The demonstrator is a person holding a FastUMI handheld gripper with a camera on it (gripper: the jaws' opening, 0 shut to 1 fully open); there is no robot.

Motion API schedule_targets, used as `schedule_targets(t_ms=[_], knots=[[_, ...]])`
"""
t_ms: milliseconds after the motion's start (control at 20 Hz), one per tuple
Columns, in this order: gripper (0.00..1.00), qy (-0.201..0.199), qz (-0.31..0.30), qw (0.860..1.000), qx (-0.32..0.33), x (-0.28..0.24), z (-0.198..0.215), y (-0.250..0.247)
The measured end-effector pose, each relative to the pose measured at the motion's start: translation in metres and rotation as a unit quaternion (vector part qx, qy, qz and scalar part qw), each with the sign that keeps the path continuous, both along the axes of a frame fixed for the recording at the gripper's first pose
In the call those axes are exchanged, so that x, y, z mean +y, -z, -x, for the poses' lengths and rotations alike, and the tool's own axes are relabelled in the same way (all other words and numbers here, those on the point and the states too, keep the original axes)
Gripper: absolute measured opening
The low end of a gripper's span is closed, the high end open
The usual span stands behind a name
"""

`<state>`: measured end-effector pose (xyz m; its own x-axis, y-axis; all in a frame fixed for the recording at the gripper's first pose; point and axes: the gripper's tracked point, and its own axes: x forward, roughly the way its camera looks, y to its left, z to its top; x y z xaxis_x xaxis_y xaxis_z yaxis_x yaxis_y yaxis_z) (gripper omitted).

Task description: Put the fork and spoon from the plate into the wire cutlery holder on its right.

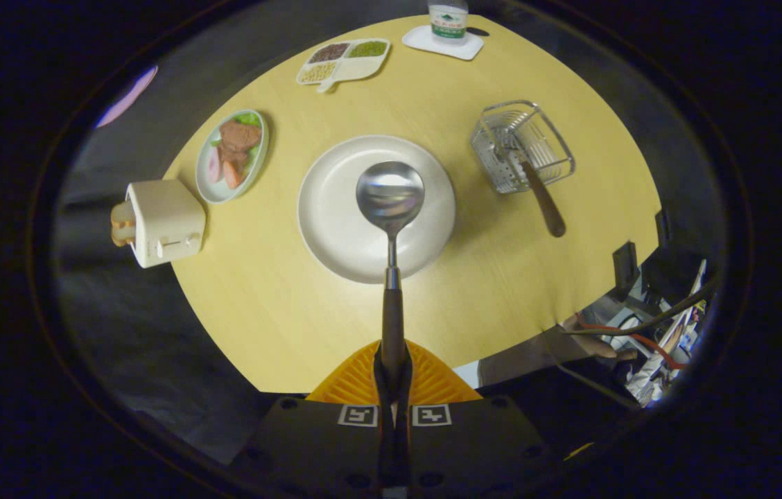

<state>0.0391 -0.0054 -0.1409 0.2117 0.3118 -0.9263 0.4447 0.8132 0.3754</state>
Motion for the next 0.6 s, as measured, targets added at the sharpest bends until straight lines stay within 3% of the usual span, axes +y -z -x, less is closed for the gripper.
schedule_targets(t_ms=[600], knots=[[0.04,0.114,-0.082,0.987,0.082,-0.074,-0.022,0.019]])
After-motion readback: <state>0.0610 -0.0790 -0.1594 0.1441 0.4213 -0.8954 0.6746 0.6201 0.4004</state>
